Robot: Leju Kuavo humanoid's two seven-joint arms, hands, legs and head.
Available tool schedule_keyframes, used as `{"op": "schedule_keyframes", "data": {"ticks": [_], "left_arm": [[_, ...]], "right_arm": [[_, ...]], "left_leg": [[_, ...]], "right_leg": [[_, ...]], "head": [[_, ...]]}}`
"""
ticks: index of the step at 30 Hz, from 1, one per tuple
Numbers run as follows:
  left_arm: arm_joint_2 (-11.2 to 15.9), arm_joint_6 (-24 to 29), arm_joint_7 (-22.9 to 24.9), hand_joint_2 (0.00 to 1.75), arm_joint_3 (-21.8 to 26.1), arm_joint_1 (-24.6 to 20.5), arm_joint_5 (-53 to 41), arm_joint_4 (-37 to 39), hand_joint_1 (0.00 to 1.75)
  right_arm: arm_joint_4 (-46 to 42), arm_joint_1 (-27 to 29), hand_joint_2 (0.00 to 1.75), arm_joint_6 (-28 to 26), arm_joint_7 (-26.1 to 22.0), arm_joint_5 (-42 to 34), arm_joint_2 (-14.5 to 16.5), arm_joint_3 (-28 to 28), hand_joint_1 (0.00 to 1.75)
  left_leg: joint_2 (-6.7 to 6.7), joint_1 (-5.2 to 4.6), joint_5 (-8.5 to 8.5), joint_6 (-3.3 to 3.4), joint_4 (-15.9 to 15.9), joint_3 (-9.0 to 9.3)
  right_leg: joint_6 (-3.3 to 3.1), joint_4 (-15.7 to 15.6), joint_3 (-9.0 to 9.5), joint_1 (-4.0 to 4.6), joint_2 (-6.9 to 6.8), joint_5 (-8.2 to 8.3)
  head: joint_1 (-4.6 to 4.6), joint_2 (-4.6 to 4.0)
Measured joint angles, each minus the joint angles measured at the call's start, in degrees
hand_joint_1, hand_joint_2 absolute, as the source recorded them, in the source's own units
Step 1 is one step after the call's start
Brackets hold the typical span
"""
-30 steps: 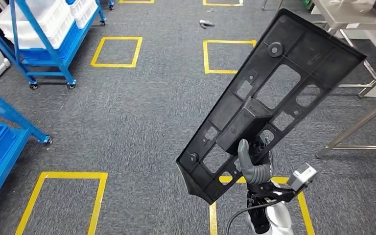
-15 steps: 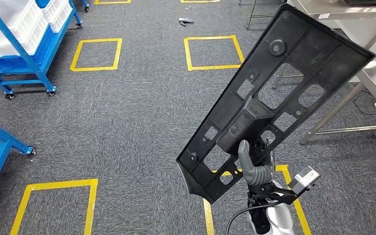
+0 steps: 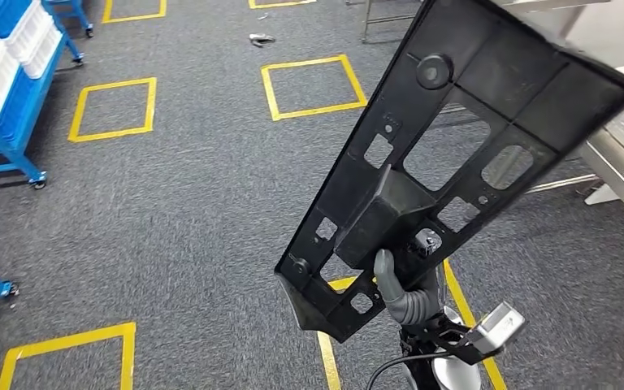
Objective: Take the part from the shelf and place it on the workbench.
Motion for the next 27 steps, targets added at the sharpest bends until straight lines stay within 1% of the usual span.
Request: {"op": "schedule_keyframes", "data": {"ticks": [1, 2, 3, 4, 5, 6, 7, 8, 9, 10, 11, 12, 13, 14, 15, 16, 17, 19, 20, 21, 22, 23, 24, 25, 26, 27], "left_arm": [[0.1, 0.0, 0.1, 1.75, -0.1, 0.1, -0.1, 0.0, 0.00], [0.1, -0.1, 0.2, 1.75, -0.2, 0.1, -0.2, 0.0, 0.00], [0.1, -0.1, 0.2, 1.75, -0.2, 0.1, -0.2, 0.0, 0.00], [0.1, -0.1, 0.2, 1.75, -0.3, 0.1, -0.3, 0.0, 0.00], [0.0, -0.1, 0.2, 1.75, -0.4, 0.0, -0.3, 0.0, 0.00], [0.0, -0.2, 0.1, 1.75, -0.4, 0.0, -0.3, 0.0, 0.00], [0.0, -0.3, 0.0, 1.75, -0.5, 0.1, -0.3, 0.0, 0.00], [0.0, -0.4, -0.2, 1.75, -0.5, 0.1, -0.3, 0.0, 0.00], [0.0, -0.5, -0.3, 1.75, -0.5, 0.2, -0.3, 0.0, 0.00], [0.0, -0.6, -0.4, 1.75, -0.5, 0.2, -0.3, 0.0, 0.00], [0.0, -0.6, -0.5, 1.75, -0.6, 0.3, -0.4, 0.0, 0.00], [-0.1, -0.6, -0.5, 1.75, -0.6, 0.3, -0.4, 0.0, 0.00], [-0.1, -0.7, -0.6, 1.75, -0.7, 0.2, -0.4, 0.0, 0.00], [-0.1, -0.7, -0.6, 1.75, -0.7, 0.2, -0.4, 0.0, 0.00], [-0.2, -0.7, -0.6, 1.75, -0.8, 0.2, -0.4, 0.0, 0.00], [-0.2, -0.7, -0.5, 1.75, -0.8, 0.2, -0.5, 0.0, 0.00], [-0.2, -0.7, -0.4, 1.75, -0.8, 0.2, -0.5, 0.0, 0.00], [-0.2, -0.6, 0.0, 1.75, -0.8, 0.0, -0.5, 0.0, 0.00], [-0.2, -0.6, 0.1, 1.75, -0.8, -0.1, -0.5, 0.0, 0.00], [-0.2, -0.6, 0.3, 1.75, -0.8, -0.1, -0.5, 0.0, 0.00], [-0.2, -0.6, 0.4, 1.75, -0.9, -0.2, -0.5, 0.0, 0.00], [-0.2, -0.6, 0.4, 1.75, -0.9, -0.2, -0.4, 0.0, 0.00], [-0.2, -0.6, 0.4, 1.75, -0.8, -0.2, -0.4, 0.0, 0.00], [-0.2, -0.5, 0.3, 1.75, -0.8, -0.2, -0.3, 0.0, 0.00], [-0.2, -0.5, 0.3, 1.75, -0.8, -0.2, -0.2, 0.0, 0.00], [-0.2, -0.5, 0.3, 1.75, -0.8, -0.3, -0.1, 0.0, 0.00]], "right_arm": [[-0.6, 0.1, 1.75, -0.1, -0.1, 0.5, -0.1, 0.7, 1.75], [-1.2, 0.1, 1.75, -0.3, -0.2, 0.9, -0.3, 1.4, 1.75], [-1.7, 0.2, 1.75, -0.4, -0.2, 1.3, -0.4, 1.9, 1.75], [-2.3, 0.2, 1.75, -0.5, -0.3, 1.6, -0.6, 2.5, 1.75], [-2.9, 0.1, 1.75, -0.7, -0.3, 1.9, -0.8, 3.0, 1.75], [-3.5, -0.2, 1.75, -0.8, -0.3, 2.2, -1.0, 3.6, 1.75], [-4.0, -0.5, 1.75, -0.9, -0.4, 2.6, -1.3, 4.1, 1.75], [-4.4, -0.8, 1.75, -1.0, -0.4, 2.9, -1.6, 4.7, 1.75], [-4.6, -1.0, 1.75, -1.1, -0.5, 3.1, -1.9, 5.2, 1.75], [-4.8, -1.1, 1.75, -1.3, -0.5, 3.3, -2.2, 5.6, 1.75], [-5.0, -1.1, 1.75, -1.5, -0.5, 3.6, -2.5, 5.9, 1.75], [-5.3, -1.2, 1.75, -1.7, -0.5, 3.8, -2.8, 6.3, 1.75], [-5.6, -1.4, 1.75, -2.0, -0.5, 4.1, -3.1, 6.7, 1.75], [-5.9, -1.6, 1.75, -2.3, -0.5, 4.4, -3.3, 7.0, 1.75], [-6.2, -1.8, 1.75, -2.5, -0.5, 4.6, -3.4, 7.3, 1.75], [-6.6, -2.0, 1.75, -2.8, -0.4, 4.7, -3.5, 7.6, 1.75], [-6.8, -2.1, 1.75, -3.1, -0.2, 4.9, -3.6, 7.9, 1.75], [-7.4, -2.3, 1.75, -3.5, 0.2, 5.1, -3.7, 8.2, 1.75], [-7.7, -2.4, 1.75, -3.6, 0.4, 5.3, -3.7, 8.4, 1.75], [-8.0, -2.6, 1.75, -3.7, 0.5, 5.4, -3.7, 8.6, 1.75], [-8.1, -2.9, 1.75, -3.7, 0.6, 5.4, -3.7, 8.8, 1.75], [-8.2, -3.1, 1.75, -3.8, 0.8, 5.4, -3.7, 9.1, 1.75], [-8.2, -3.3, 1.75, -3.8, 1.0, 5.5, -3.7, 9.3, 1.75], [-8.2, -3.4, 1.75, -3.8, 1.1, 5.5, -3.7, 9.4, 1.75], [-8.2, -3.4, 1.75, -3.8, 1.2, 5.5, -3.7, 9.5, 1.75], [-8.2, -3.5, 1.75, -3.8, 1.3, 5.5, -3.7, 9.6, 1.75]], "left_leg": [[-0.76, -0.08, 0.39, 0.18, -1.8, 0.76], [-0.96, -0.16, 0.19, 0.30, -2.4, 0.99], [-0.58, -0.18, 0.29, 0.44, -2.8, 1.15], [-0.11, -0.11, 0.52, 0.68, -3.1, 1.31], [0.38, 0.00, 0.77, 0.96, -3.6, 1.55], [0.96, 0.10, 1.00, 1.23, -4.0, 1.77], [1.58, 0.13, 1.15, 1.41, -4.3, 1.92], [2.16, 0.08, 1.16, 1.51, -4.4, 1.96], [2.78, 0.05, 1.12, 1.56, -4.3, 1.95], [3.34, 0.06, 1.06, 1.53, -4.3, 1.96], [3.86, 0.08, 0.97, 1.46, -4.3, 1.99], [4.34, 0.12, 0.85, 1.33, -4.3, 2.04], [4.77, 0.16, 0.69, 1.10, -4.2, 2.15], [5.14, 0.14, 0.52, 0.83, -4.1, 2.25], [5.47, 0.05, 0.30, 0.49, -4.0, 2.33], [5.77, -0.04, 0.13, 0.14, -3.9, 2.42], [6.06, -0.13, -0.02, -0.22, -3.8, 2.51], [6.51, 0.02, -0.35, -0.98, -3.8, 2.79], [6.13, 0.17, -0.87, -1.31, -3.3, 2.74], [5.45, 0.32, -1.88, -1.52, -1.8, 2.22], [4.51, 0.42, -3.41, -1.62, 0.7, 1.07], [3.71, 0.42, -5.26, -1.60, 4.5, -0.69], [3.31, 0.40, -6.94, -1.56, 8.5, -2.72], [3.13, 0.38, -7.88, -1.50, 11.7, -4.37], [3.05, 0.36, -7.79, -1.40, 13.1, -5.23], [2.97, 0.35, -6.52, -1.23, 12.1, -4.93]], "right_leg": [[0.25, 0.1, -0.22, -0.09, 0.49, 0.02], [0.57, 0.1, -0.43, -0.20, 0.94, 0.13], [0.91, 0.0, -0.56, -0.31, 1.40, 0.27], [1.22, 0.0, -0.62, -0.34, 1.21, 0.24], [1.51, 0.6, -0.88, -0.28, 0.34, -0.21], [1.78, 2.2, -1.64, -0.23, -0.84, -1.28], [2.02, 4.9, -2.97, -0.30, -2.24, -2.87], [2.32, 8.4, -4.76, -0.43, -3.14, -4.58], [2.61, 11.8, -6.55, -0.68, -3.50, -5.90], [2.89, 14.0, -7.76, -0.97, -3.68, -6.36], [3.15, 14.4, -8.00, -1.27, -3.83, -5.79], [3.37, 12.6, -7.13, -1.55, -4.10, -4.31], [3.52, 9.0, -5.27, -1.77, -4.72, -2.30], [3.53, 5.2, -3.28, -1.78, -5.75, -0.88], [3.33, 2.1, -1.69, -1.67, -6.48, 0.13], [3.02, 0.3, -0.78, -1.47, -6.97, 0.47], [2.62, -0.1, -0.63, -1.21, -6.98, 0.22], [1.78, -0.2, -0.58, -1.04, -6.00, 0.28], [1.36, -0.4, -0.44, -1.05, -5.60, 0.32], [0.90, -0.5, -0.30, -1.10, -5.25, 0.39], [0.53, -0.6, -0.18, -1.15, -4.90, 0.45], [0.26, -0.6, -0.17, -1.04, -4.50, 0.43], [0.07, -0.6, -0.20, -0.90, -4.04, 0.42], [-0.02, -0.5, -0.21, -0.74, -3.51, 0.40], [-0.08, -0.4, -0.22, -0.58, -2.96, 0.38], [-0.09, -0.3, -0.21, -0.47, -2.38, 0.36]], "head": [[0.02, 0.00], [0.02, 0.00], [0.01, 0.00], [0.03, 0.00], [0.08, 0.00], [0.15, 0.00], [0.21, 0.00], [0.27, 0.00], [0.28, 0.00], [0.29, 0.00], [0.29, 0.00], [0.30, 0.00], [0.30, 0.00], [0.30, 0.00], [0.28, 0.00], [0.26, 0.00], [0.24, 0.00], [0.21, 0.00], [0.22, 0.00], [0.20, 0.00], [0.18, 0.00], [0.16, 0.00], [0.14, 0.00], [0.14, 0.00], [0.14, 0.00], [0.14, 0.00]]}}
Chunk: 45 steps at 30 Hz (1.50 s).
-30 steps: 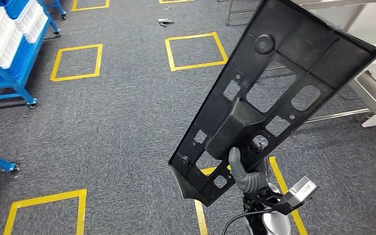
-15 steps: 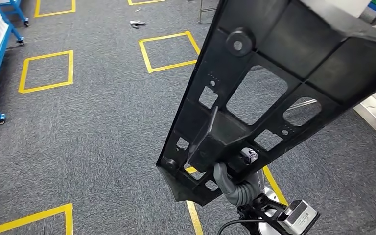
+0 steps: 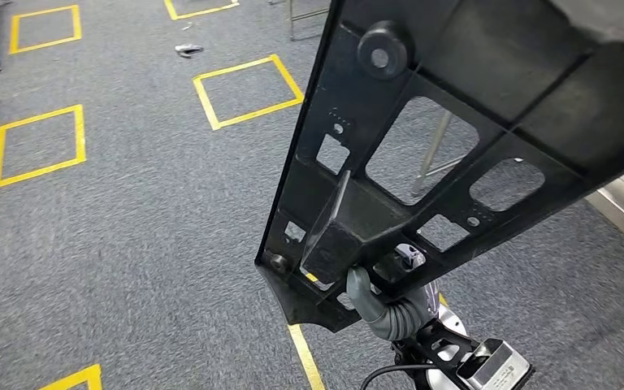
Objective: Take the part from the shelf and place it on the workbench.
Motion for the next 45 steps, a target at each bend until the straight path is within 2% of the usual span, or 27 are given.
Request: {"op": "schedule_keyframes", "data": {"ticks": [3, 5, 7, 9, 10, 12, 14, 15, 16, 17, 19, 20, 22, 24, 26, 28, 29, 30, 31, 33, 34, 36, 39, 41, 43, 44, 45], "left_arm": [[0.0, 0.2, 0.0, 1.75, 0.0, 0.1, 0.3, 0.0, 0.00], [0.1, 0.3, 0.0, 1.75, 0.1, 0.2, 0.3, 0.0, 0.00], [0.0, 0.3, 0.0, 1.75, 0.1, 0.2, 0.4, 0.0, 0.00], [0.0, 0.3, -0.1, 1.75, 0.1, 0.1, 0.4, 0.0, 0.00], [0.0, 0.3, -0.1, 1.75, 0.1, 0.1, 0.4, 0.0, 0.00], [0.0, 0.3, -0.3, 1.75, 0.1, 0.2, 0.5, 0.0, 0.00], [0.0, 0.3, -0.4, 1.75, 0.1, 0.4, 0.5, 0.0, 0.00], [0.0, 0.3, -0.4, 1.75, 0.1, 0.4, 0.5, 0.0, 0.00], [-0.1, 0.3, -0.5, 1.75, 0.1, 0.5, 0.5, 0.0, 0.00], [-0.1, 0.3, -0.5, 1.75, 0.1, 0.5, 0.5, 0.0, 0.00], [-0.2, 0.3, -0.6, 1.75, 0.1, 0.4, 0.5, 0.0, 0.00], [-0.3, 0.3, -0.6, 1.75, 0.1, 0.4, 0.4, 0.0, 0.00], [-0.2, 0.4, -0.4, 1.75, 0.1, 0.3, 0.4, 0.0, 0.00], [-0.2, 0.4, -0.2, 1.75, 0.1, 0.2, 0.4, 0.0, 0.00], [-0.2, 0.4, 0.1, 1.75, 0.1, 0.2, 0.4, 0.0, 0.00], [-0.2, 0.4, 0.2, 1.75, 0.2, 0.3, 0.5, 0.0, 0.00], [-0.2, 0.3, 0.2, 1.75, 0.2, 0.2, 0.5, 0.0, 0.00], [-0.2, 0.3, 0.3, 1.75, 0.2, 0.2, 0.5, 0.0, 0.00], [-0.2, 0.3, 0.5, 1.75, 0.2, 0.1, 0.5, 0.0, 0.00], [-0.2, 0.3, 0.8, 1.75, 0.2, 0.2, 0.4, 0.0, 0.00], [-0.2, 0.3, 0.9, 1.75, 0.2, 0.2, 0.5, 0.0, 0.00], [-0.1, 0.4, 1.0, 1.75, 0.3, 0.3, 0.6, 0.0, 0.00], [-0.1, 0.4, 1.1, 1.75, 0.3, 0.5, 0.7, 0.0, 0.00], [-0.1, 0.4, 1.0, 1.75, 0.3, 0.5, 0.8, 0.0, 0.00], [0.0, 0.5, 1.0, 1.75, 0.3, 0.6, 0.8, 0.0, 0.00], [0.0, 0.5, 1.0, 1.75, 0.3, 0.7, 0.8, 0.0, 0.00], [-0.1, 0.5, 1.0, 1.75, 0.3, 0.8, 0.8, 0.0, 0.00]], "right_arm": [[0.0, -0.4, 1.75, 0.0, 0.0, -0.1, 0.0, 0.2, 1.75], [0.1, -0.5, 1.75, 0.0, 0.0, -0.1, 0.0, 0.3, 1.75], [0.2, -0.6, 1.75, -0.1, 0.0, -0.2, 0.0, 0.3, 1.75], [0.2, -0.7, 1.75, -0.1, 0.0, -0.2, 0.0, 0.3, 1.75], [0.2, -0.8, 1.75, -0.1, -0.1, -0.3, -0.1, 0.3, 1.75], [0.4, -0.9, 1.75, -0.2, -0.2, -0.4, -0.2, 0.3, 1.75], [0.8, -0.8, 1.75, -0.3, -0.3, -0.7, -0.4, 0.3, 1.75], [1.0, -0.7, 1.75, -0.4, -0.5, -0.8, -0.5, 0.3, 1.75], [1.2, -0.7, 1.75, -0.5, -0.6, -0.9, -0.6, 0.3, 1.75], [1.4, -0.7, 1.75, -0.6, -0.8, -1.0, -0.7, 0.3, 1.75], [1.7, -0.7, 1.75, -0.8, -1.2, -1.1, -0.9, 0.2, 1.75], [1.8, -0.7, 1.75, -0.9, -1.3, -1.2, -0.9, 0.2, 1.75], [2.1, -0.7, 1.75, -1.2, -1.4, -1.3, -1.0, 0.2, 1.75], [2.2, -0.6, 1.75, -1.7, -1.6, -1.6, -1.2, 0.1, 1.75], [2.3, -0.6, 1.75, -2.5, -1.8, -1.8, -1.2, 0.1, 1.75], [2.6, -0.5, 1.75, -3.3, -1.9, -1.8, -1.2, 0.1, 1.75], [2.7, -0.4, 1.75, -3.6, -1.9, -1.8, -1.2, 0.0, 1.75], [2.9, -0.4, 1.75, -3.8, -1.9, -1.7, -1.2, 0.0, 1.75], [3.0, -0.4, 1.75, -4.0, -1.8, -1.7, -1.2, 0.0, 1.75], [3.2, -0.3, 1.75, -4.2, -1.8, -1.6, -1.2, 0.0, 1.75], [3.2, -0.4, 1.75, -4.3, -1.7, -1.6, -1.2, 0.0, 1.75], [3.4, -0.3, 1.75, -4.6, -1.4, -1.6, -1.2, 0.0, 1.75], [3.8, -0.2, 1.75, -5.1, -1.2, -1.7, -1.3, 0.0, 1.75], [4.0, -0.2, 1.75, -5.3, -1.2, -1.8, -1.4, 0.0, 1.75], [4.3, -0.1, 1.75, -5.5, -1.2, -1.8, -1.5, 0.0, 1.75], [4.4, 0.0, 1.75, -5.6, -1.2, -1.8, -1.6, 0.0, 1.75], [4.6, 0.2, 1.75, -5.7, -1.2, -1.8, -1.6, 0.0, 1.75]], "left_leg": [[-2.15, 0.00, 5.57, 0.81, -10.6, 4.50], [-3.70, -0.12, 6.46, 1.15, -14.2, 5.99], [-3.36, -0.22, 6.59, 1.47, -14.7, 6.20], [-2.42, -0.05, 7.03, 2.11, -15.4, 6.51], [-1.86, 0.07, 7.23, 2.42, -15.8, 6.65], [-0.69, -0.02, 7.31, 2.73, -15.9, 6.66], [0.50, -0.07, 7.21, 2.73, -15.9, 6.63], [1.05, -0.07, 7.13, 2.67, -15.9, 6.67], [1.53, -0.06, 7.03, 2.54, -15.9, 6.78], [1.95, -0.07, 6.88, 2.35, -15.9, 6.94], [2.60, -0.32, 6.51, 1.77, -15.8, 7.19], [2.91, -0.44, 6.35, 1.44, -15.7, 7.28], [3.59, -0.50, 6.16, 0.78, -15.8, 7.50], [3.11, -0.29, 5.29, 0.15, -14.9, 7.37], [1.30, -0.11, 2.37, -0.22, -9.8, 5.04], [0.21, -0.11, -0.98, -0.34, -1.7, 0.94], [0.08, -0.12, -1.47, -0.34, 0.8, -0.50], [0.05, -0.12, -0.79, -0.26, 1.3, -0.92], [0.03, -0.13, 0.99, -0.10, -0.7, -0.17], [-0.23, -0.22, 5.27, 0.42, -8.4, 3.26], [-0.40, -0.31, 6.45, 0.69, -11.8, 4.72], [-0.65, -0.54, 6.57, 1.37, -14.9, 5.75], [-0.59, -0.46, 6.31, 2.76, -15.9, 6.49], [-0.49, -0.40, 6.21, 3.27, -16.0, 7.38], [-0.38, -0.45, 5.86, 3.33, -16.0, 7.83], [-0.33, -0.46, 5.60, 3.25, -16.0, 8.12], [-0.30, -0.46, 5.27, 3.12, -16.0, 8.52]], "right_leg": [[0.22, 0.4, -0.13, 0.15, 1.70, -0.07], [0.79, 0.6, -0.57, 0.01, 2.57, 0.06], [1.55, 0.5, -0.87, -0.17, 3.35, 0.31], [2.14, 1.5, -1.35, -0.11, 2.26, -0.51], [2.39, 3.5, -2.26, -0.06, 1.13, -1.79], [2.81, 10.5, -5.61, -0.28, -0.89, -5.45], [3.21, 16.0, -8.37, -0.67, -1.39, -7.09], [3.36, 15.8, -8.29, -0.85, -1.57, -6.34], [3.45, 13.3, -6.96, -1.00, -1.92, -4.65], [3.45, 9.2, -4.79, -1.09, -2.64, -2.61], [3.07, 2.1, -1.09, -0.77, -4.18, -0.30], [2.75, 0.5, -0.33, -0.54, -4.54, -0.06], [2.05, 0.1, -0.32, -0.27, -3.90, -0.22], [1.29, -0.2, -0.09, -0.44, -3.15, -0.12], [0.57, -0.5, 0.19, -0.65, -2.58, -0.03], [0.21, -0.5, 0.25, -0.47, -2.04, -0.13], [0.13, -0.4, 0.31, -0.36, -1.74, -0.20], [0.10, -0.4, 0.42, -0.26, -1.45, -0.28], [0.13, -0.3, 0.58, -0.20, -1.15, -0.39], [0.36, 0.0, 0.84, -0.12, -0.63, -0.66], [0.58, 0.1, 0.80, -0.05, -0.42, -0.80], [1.27, 0.3, 0.56, 0.02, -0.23, -0.76], [2.31, 1.7, 0.27, -0.11, -0.51, -0.65], [2.83, 5.7, -1.81, -0.33, -1.04, -2.78], [3.44, 12.8, -5.99, -0.57, -1.29, -5.69], [3.70, 15.4, -7.89, -0.73, -1.32, -6.37], [3.84, 16.2, -8.87, -0.89, -1.39, -5.96]], "head": [[0.02, 0.00], [0.02, 0.00], [0.02, 0.00], [0.08, 0.00], [0.11, 0.00], [0.19, 0.00], [0.19, 0.00], [0.19, 0.00], [0.20, 0.00], [0.20, 0.00], [0.16, 0.00], [0.14, 0.00], [0.09, 0.00], [0.08, 0.00], [0.00, 0.00], [-0.05, 0.00], [-0.05, 0.00], [-0.05, 0.00], [-0.04, 0.00], [-0.03, 0.00], [-0.04, 0.00], [-0.02, 0.00], [0.01, 0.00], [0.03, 0.00], [0.05, 0.00], [0.05, 0.00], [0.05, 0.00]]}}
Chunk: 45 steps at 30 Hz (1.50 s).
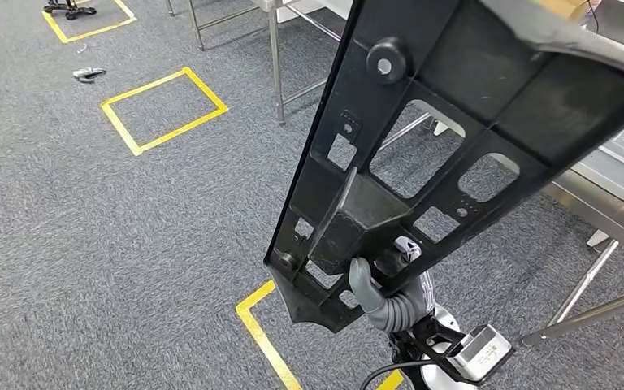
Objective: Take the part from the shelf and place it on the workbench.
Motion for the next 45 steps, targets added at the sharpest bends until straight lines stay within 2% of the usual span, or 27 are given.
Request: {"op": "schedule_keyframes", "data": {"ticks": [1, 3, 4, 6, 8, 9, 11, 12, 14, 15, 16, 17, 20, 21, 22, 25, 27, 29, 30, 31, 33, 35, 36, 40, 42, 44, 45], "left_arm": [[0.0, 0.0, 0.0, 1.75, 0.0, 0.1, 0.0, 0.0, 0.00], [0.0, 0.0, -0.1, 1.75, 0.0, 0.3, 0.0, 0.0, 0.00], [-0.1, 0.0, -0.1, 1.75, 0.1, 0.3, 0.0, 0.0, 0.00], [-0.1, 0.0, -0.2, 1.75, 0.1, 0.3, 0.0, 0.0, 0.00], [-0.1, 0.0, -0.2, 1.75, 0.1, 0.1, 0.0, 0.0, 0.00], [-0.1, -0.1, -0.2, 1.75, 0.1, 0.1, -0.1, 0.0, 0.00], [-0.2, -0.1, -0.3, 1.75, 0.1, 0.0, -0.2, 0.0, 0.00], [-0.3, -0.1, -0.3, 1.75, 0.1, 0.0, -0.1, 0.0, 0.00], [-0.3, -0.2, -0.6, 1.75, 0.1, -0.1, -0.1, 0.0, 0.00], [-0.3, -0.2, -0.8, 1.75, 0.1, -0.2, -0.1, 0.0, 0.00], [-0.3, -0.3, -0.9, 1.75, 0.1, -0.3, -0.1, 0.0, 0.00], [-0.3, -0.3, -0.9, 1.75, 0.1, -0.4, -0.1, 0.0, 0.00], [-0.3, -0.3, -0.9, 1.75, 0.1, -0.1, -0.1, 0.0, 0.00], [-0.3, -0.4, -0.9, 1.75, 0.1, -0.1, 0.0, 0.0, 0.00], [-0.4, -0.4, -1.0, 1.75, 0.2, -0.2, 0.0, 0.0, 0.00], [-0.5, -0.5, -1.1, 1.75, 0.2, -0.4, -0.1, 0.0, 0.00], [-0.6, -0.5, -1.1, 1.75, 0.2, -0.4, -0.1, 0.0, 0.00], [-0.6, -0.4, -1.0, 1.75, 0.2, -0.4, -0.2, 0.0, 0.00], [-0.6, -0.3, -0.9, 1.75, 0.2, -0.3, -0.3, 0.0, 0.00], [-0.6, -0.2, -0.9, 1.75, 0.2, -0.2, -0.3, 0.0, 0.00], [-0.6, -0.2, -0.9, 1.75, 0.2, -0.1, -0.4, 0.0, 0.00], [-0.6, -0.2, -0.8, 1.75, 0.2, -0.1, -0.4, 0.0, 0.00], [-0.6, -0.2, -0.8, 1.75, 0.1, -0.1, -0.4, 0.0, 0.00], [-0.7, -0.1, -0.7, 1.75, 0.1, -0.2, -0.4, 0.0, 0.00], [-0.7, -0.1, -0.7, 1.75, 0.2, -0.2, -0.4, 0.0, 0.00], [-0.7, -0.1, -0.8, 1.75, 0.2, -0.4, -0.4, 0.0, 0.00], [-0.7, -0.1, -0.9, 1.75, 0.2, -0.5, -0.4, 0.0, 0.00]], "right_arm": [[0.1, 0.1, 1.75, -0.1, 0.0, 0.0, -0.1, 0.0, 1.75], [0.2, 0.3, 1.75, -0.2, 0.0, 0.0, -0.2, 0.0, 1.75], [0.2, 0.3, 1.75, -0.3, 0.0, 0.0, -0.2, 0.0, 1.75], [0.3, 0.4, 1.75, -0.4, 0.0, 0.0, -0.3, 0.0, 1.75], [0.3, 0.5, 1.75, -0.6, 0.0, 0.0, -0.4, 0.0, 1.75], [0.2, 0.5, 1.75, -0.7, 0.0, 0.0, -0.4, 0.0, 1.75], [0.1, 0.5, 1.75, -0.7, -0.1, 0.1, -0.4, 0.0, 1.75], [0.1, 0.5, 1.75, -0.8, -0.1, 0.1, -0.4, 0.0, 1.75], [0.1, 0.7, 1.75, -0.8, -0.1, 0.2, -0.4, 0.1, 1.75], [0.1, 0.8, 1.75, -0.8, -0.1, 0.2, -0.4, 0.1, 1.75], [0.1, 0.9, 1.75, -0.9, -0.1, 0.3, -0.4, 0.1, 1.75], [0.1, 1.0, 1.75, -0.9, -0.1, 0.3, -0.4, 0.1, 1.75], [0.1, 1.2, 1.75, -1.0, -0.3, 0.4, -0.4, 0.1, 1.75], [0.2, 1.3, 1.75, -1.0, -0.4, 0.5, -0.5, 0.1, 1.75], [0.2, 1.4, 1.75, -1.0, -0.4, 0.6, -0.5, 0.1, 1.75], [-0.1, 1.5, 1.75, -1.1, -0.5, 0.8, -0.5, 0.1, 1.75], [-0.3, 1.6, 1.75, -1.2, -0.5, 0.9, -0.6, 0.1, 1.75], [-0.3, 1.9, 1.75, -1.3, -0.6, 0.9, -0.7, 0.1, 1.75], [-0.3, 2.0, 1.75, -1.3, -0.6, 0.9, -0.7, 0.1, 1.75], [-0.3, 2.2, 1.75, -1.3, -0.5, 0.9, -0.7, 0.1, 1.75], [-0.3, 2.2, 1.75, -1.3, -0.4, 0.9, -0.8, 0.1, 1.75], [-0.4, 2.2, 1.75, -1.3, -0.1, 1.0, -0.8, 0.1, 1.75], [-0.5, 2.1, 1.75, -1.3, 0.1, 1.0, -0.8, 0.1, 1.75], [-0.6, 1.8, 1.75, -1.2, 1.0, 1.0, -0.7, 0.0, 1.75], [-0.6, 1.6, 1.75, -1.1, 1.1, 1.0, -0.6, 0.0, 1.75], [-0.5, 1.4, 1.75, -1.0, 1.1, 0.9, -0.6, 0.0, 1.75], [-0.5, 1.4, 1.75, -0.9, 1.1, 0.9, -0.6, 0.0, 1.75]], "left_leg": [[0.01, 0.01, -0.40, -0.16, 0.0, 0.56], [0.04, 0.04, -1.43, -0.56, 0.0, 1.89], [0.05, 0.03, -1.95, -0.86, 0.0, 2.43], [0.19, 0.06, -2.80, -1.64, 0.0, 3.14], [0.40, 0.18, -2.80, -2.45, 1.0, 3.45], [0.47, 0.27, -2.26, -2.74, 3.2, 2.85], [0.42, 0.37, -1.64, -3.08, 10.2, -0.94], [0.33, 0.40, -2.36, -3.13, 13.9, -3.59], [0.24, 0.35, -6.28, -3.13, 18.2, -7.91], [0.23, 0.33, -7.91, -3.05, 18.4, -9.13], [0.23, 0.32, -8.25, -2.91, 17.1, -9.60], [0.23, 0.31, -6.88, -2.70, 14.6, -9.46], [0.16, -0.04, 2.70, -2.05, 5.2, -8.39], [0.12, -0.19, 4.66, -1.87, 3.7, -8.33], [0.06, -0.32, 5.14, -1.71, 3.3, -8.39], [-0.04, -0.09, 5.06, -0.89, 2.4, -7.58], [-0.02, 0.09, 4.69, -0.34, 1.7, -6.65], [0.01, 0.09, 4.04, -0.12, 1.5, -5.94], [-0.01, 0.10, 3.67, -0.13, 1.5, -5.53], [-0.05, 0.12, 3.30, -0.18, 1.5, -5.05], [-0.18, 0.19, 2.47, -0.46, 1.5, -3.83], [-0.32, 0.06, 1.72, -1.07, 1.6, -3.01], [-0.35, -0.01, 1.46, -1.42, 1.6, -2.88], [-0.15, 0.15, 0.50, -2.76, 2.1, -2.72], [-0.13, 0.27, -1.76, -3.09, 6.7, -4.75], [-0.14, 0.26, -4.66, -3.25, 14.7, -8.92], [-0.14, 0.25, -5.11, -3.28, 17.4, -10.60]], "right_leg": [[0.06, -1.4, 0.12, -0.18, -0.10, 1.35], [-0.03, -8.5, 2.70, -0.42, -0.51, 5.84], [-0.23, -11.9, 3.97, -0.29, -0.81, 7.10], [-1.15, -14.9, 5.20, 0.21, -1.09, 7.64], [-2.38, -15.2, 5.95, 0.54, -0.78, 6.88], [-2.91, -15.4, 6.70, 0.52, -0.62, 6.52], [-3.77, -15.7, 8.48, 0.46, -0.53, 5.56], [-4.04, -15.7, 9.26, 0.49, -0.52, 4.99], [-4.27, -15.8, 10.72, 0.61, -0.32, 3.83], [-4.27, -15.7, 11.53, 0.65, -0.16, 3.24], [-4.21, -15.7, 12.38, 0.67, 0.01, 2.64], [-4.12, -15.7, 13.24, 0.67, 0.18, 2.04], [-3.51, -15.6, 14.83, 0.75, 0.55, 0.28], [-3.17, -15.6, 14.90, 0.76, 0.62, -0.16], [-2.83, -15.6, 14.99, 0.76, 0.68, -0.46], [-1.82, -15.1, 14.99, 0.69, 0.36, -1.61], [-1.34, -10.0, 12.37, 0.55, 0.05, -4.06], [-1.00, -2.6, 7.53, 0.34, -0.02, -6.36], [-0.82, -0.4, 5.65, 0.19, -0.05, -6.16], [-0.66, -0.3, 4.77, 0.02, -0.10, -4.75], [-0.49, -6.1, 6.01, -0.32, -0.34, 0.75], [-0.69, -12.7, 8.19, -0.27, -0.62, 4.32], [-0.95, -14.3, 8.72, -0.13, -0.67, 4.77], [-2.55, -15.5, 9.58, 0.01, -0.43, 4.24], [-3.32, -16.0, 10.53, -0.08, -0.53, 3.98], [-3.77, -16.1, 11.21, 0.13, -0.63, 3.45], [-3.86, -16.0, 11.56, 0.24, -0.62, 3.15]], "head": [[0.01, 0.00], [0.02, 0.00], [-0.05, 0.00], [-0.22, 0.01], [-0.34, 0.01], [-0.36, 0.01], [-0.51, 0.01], [-0.58, 0.01], [-0.62, 0.00], [-0.63, 0.00], [-0.63, 0.00], [-0.63, 0.00], [-0.60, 0.00], [-0.61, 0.01], [-0.62, 0.01], [-0.60, 0.01], [-0.54, 0.01], [-0.54, 0.00], [-0.54, 0.00], [-0.54, 0.00], [-0.52, 0.00], [-0.51, 0.01], [-0.52, 0.01], [-0.58, 0.00], [-0.67, 0.00], [-0.72, 0.00], [-0.72, 0.00]]}}
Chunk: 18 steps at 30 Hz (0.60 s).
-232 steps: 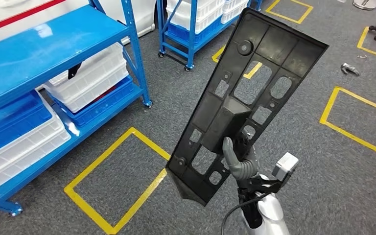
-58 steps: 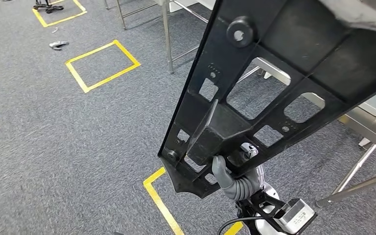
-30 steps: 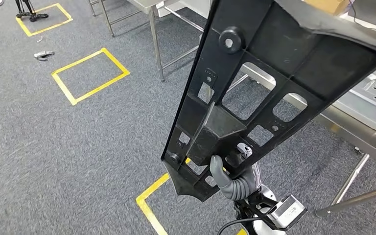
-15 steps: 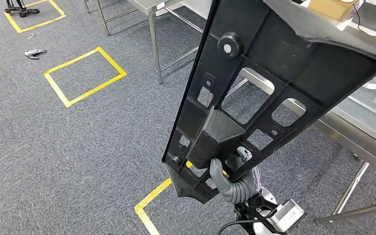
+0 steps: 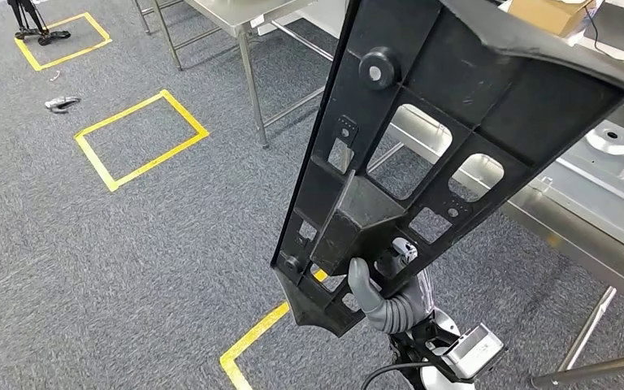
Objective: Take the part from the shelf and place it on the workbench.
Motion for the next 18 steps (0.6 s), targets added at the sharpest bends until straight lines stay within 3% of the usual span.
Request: {"op": "schedule_keyframes", "data": {"ticks": [1, 2, 4, 6, 9, 11, 12, 15, 16, 17, 18], "left_arm": [[0.0, 0.0, 0.0, 1.75, 0.0, -0.1, 0.0, 0.0, 0.00], [0.0, 0.0, 0.1, 1.75, 0.0, -0.2, -0.1, 0.0, 0.00], [0.0, 0.0, 0.3, 1.75, 0.0, -0.1, -0.1, 0.0, 0.00], [0.1, 0.0, 0.5, 1.75, 0.0, 0.0, -0.1, 0.0, 0.00], [0.1, 0.0, 0.6, 1.75, 0.0, 0.1, -0.1, 0.0, 0.00], [0.1, 0.0, 0.6, 1.75, 0.0, 0.2, -0.2, 0.0, 0.00], [0.1, 0.0, 0.6, 1.75, 0.0, 0.2, -0.3, 0.0, 0.00], [0.1, 0.0, 0.6, 1.75, -0.1, 0.2, -0.5, 0.0, 0.00], [0.2, 0.0, 0.5, 1.75, -0.1, 0.3, -0.6, 0.0, 0.00], [0.2, 0.0, 0.5, 1.75, -0.1, 0.5, -0.7, 0.0, 0.00], [0.2, 0.0, 0.5, 1.75, -0.1, 0.7, -0.7, 0.0, 0.00]], "right_arm": [[0.0, 0.0, 1.75, 0.1, 0.0, 0.0, 0.0, 0.0, 1.75], [0.1, 0.0, 1.75, 0.1, 0.0, -0.1, 0.0, 0.0, 1.75], [0.1, -0.1, 1.75, 0.4, 0.0, -0.2, 0.0, 0.0, 1.75], [0.1, -0.3, 1.75, 0.6, 0.0, -0.5, 0.0, 0.0, 1.75], [0.3, -0.5, 1.75, 0.6, 0.0, -0.7, 0.0, 0.0, 1.75], [0.3, -0.7, 1.75, 0.6, 0.0, -0.7, 0.0, 0.0, 1.75], [0.3, -0.8, 1.75, 0.7, 0.0, -0.8, 0.0, 0.0, 1.75], [0.5, -1.0, 1.75, 0.8, 0.0, -1.0, -0.1, 0.0, 1.75], [0.6, -1.0, 1.75, 0.9, 0.0, -1.0, -0.2, 0.0, 1.75], [0.7, -0.9, 1.75, 0.9, 0.0, -1.0, -0.2, 0.0, 1.75], [0.8, -0.9, 1.75, 1.0, 0.0, -1.0, -0.3, 0.0, 1.75]], "left_leg": [[0.00, -0.01, 0.71, 0.05, 0.7, -0.72], [0.00, -0.02, 2.52, 0.20, -0.9, -0.29], [0.01, -0.18, 7.06, 0.86, -8.2, 2.64], [0.02, -0.57, 8.49, 1.65, -13.8, 5.15], [-0.13, -0.68, 7.56, 2.56, -16.2, 6.37], [-0.29, -0.45, 7.41, 3.18, -17.4, 7.97], [-0.32, -0.40, 7.25, 3.41, -17.8, 8.76], [-0.35, -0.48, 6.01, 3.64, -18.1, 10.25], [-0.38, -0.49, 5.39, 3.57, -18.1, 10.89], [-0.41, -0.49, 4.69, 3.45, -18.1, 11.74], [-0.41, -0.49, 3.94, 3.31, -18.1, 12.74]], "right_leg": [[-0.03, 0.0, 0.41, 0.08, 0.06, -0.34], [-0.01, 0.0, 0.90, 0.14, 0.18, -0.72], [0.21, -0.1, 1.98, 0.20, 0.45, -1.60], [0.78, -0.2, 2.44, 0.27, 0.63, -2.23], [1.84, -0.2, 2.76, 0.35, 0.52, -2.09], [2.25, 1.9, 2.22, 0.30, 0.36, -2.54], [2.43, 4.5, 0.79, 0.24, 0.31, -3.32], [3.09, 14.0, -6.55, 0.04, 0.30, -6.36], [3.22, 15.0, -8.27, -0.06, 0.28, -6.43], [3.26, 14.1, -8.98, -0.18, 0.26, -5.49], [3.24, 11.4, -8.80, -0.29, 0.23, -3.34]], "head": [[0.01, 0.00], [0.01, 0.00], [0.03, 0.00], [0.02, 0.00], [0.02, 0.01], [0.09, 0.01], [0.12, 0.01], [0.17, 0.01], [0.16, 0.01], [0.16, 0.00], [0.16, 0.00]]}}
